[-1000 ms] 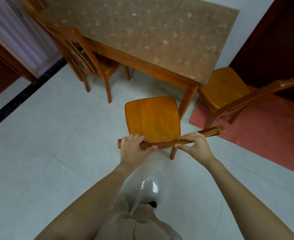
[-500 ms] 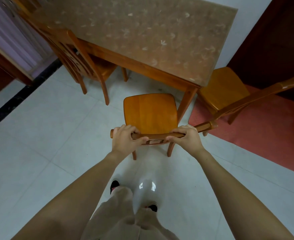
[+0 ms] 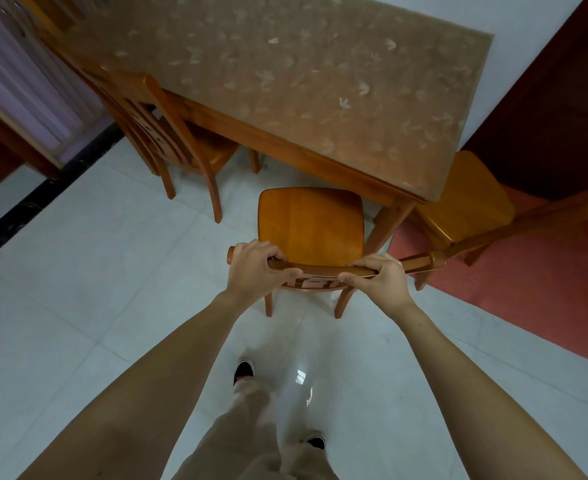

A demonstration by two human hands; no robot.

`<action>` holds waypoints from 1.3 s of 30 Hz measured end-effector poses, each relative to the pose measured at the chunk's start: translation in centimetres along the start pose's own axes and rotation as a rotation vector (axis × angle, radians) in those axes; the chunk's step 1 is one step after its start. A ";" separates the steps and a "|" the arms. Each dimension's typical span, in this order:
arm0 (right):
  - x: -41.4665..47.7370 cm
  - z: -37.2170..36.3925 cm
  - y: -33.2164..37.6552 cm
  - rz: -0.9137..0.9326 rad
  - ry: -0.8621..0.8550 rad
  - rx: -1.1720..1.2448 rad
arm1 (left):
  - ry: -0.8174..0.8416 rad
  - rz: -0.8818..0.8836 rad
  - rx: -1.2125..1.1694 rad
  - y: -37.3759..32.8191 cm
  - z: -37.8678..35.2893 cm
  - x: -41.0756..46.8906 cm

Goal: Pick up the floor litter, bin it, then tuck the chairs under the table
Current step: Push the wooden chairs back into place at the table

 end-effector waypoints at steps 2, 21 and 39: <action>1.5 -0.6 0.7 -0.019 -0.009 -0.002 | 0.014 -0.008 0.009 0.9 0.6 1.9; 16.8 -6.4 6.8 -0.191 -0.157 0.081 | 0.111 -0.191 -0.006 9.5 6.4 21.2; 27.7 -10.1 11.2 -0.163 -0.299 -0.025 | 0.206 -0.156 -0.065 14.7 9.8 35.1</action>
Point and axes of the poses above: each hand's wrist, its own x-axis towards the middle knuckle, its own z-axis out of the back of the hand, y = z × x, the point moved 1 cm from there along x, towards the middle knuckle, and after that the axes turned 1 degree about -x, right-handed, at the moved point
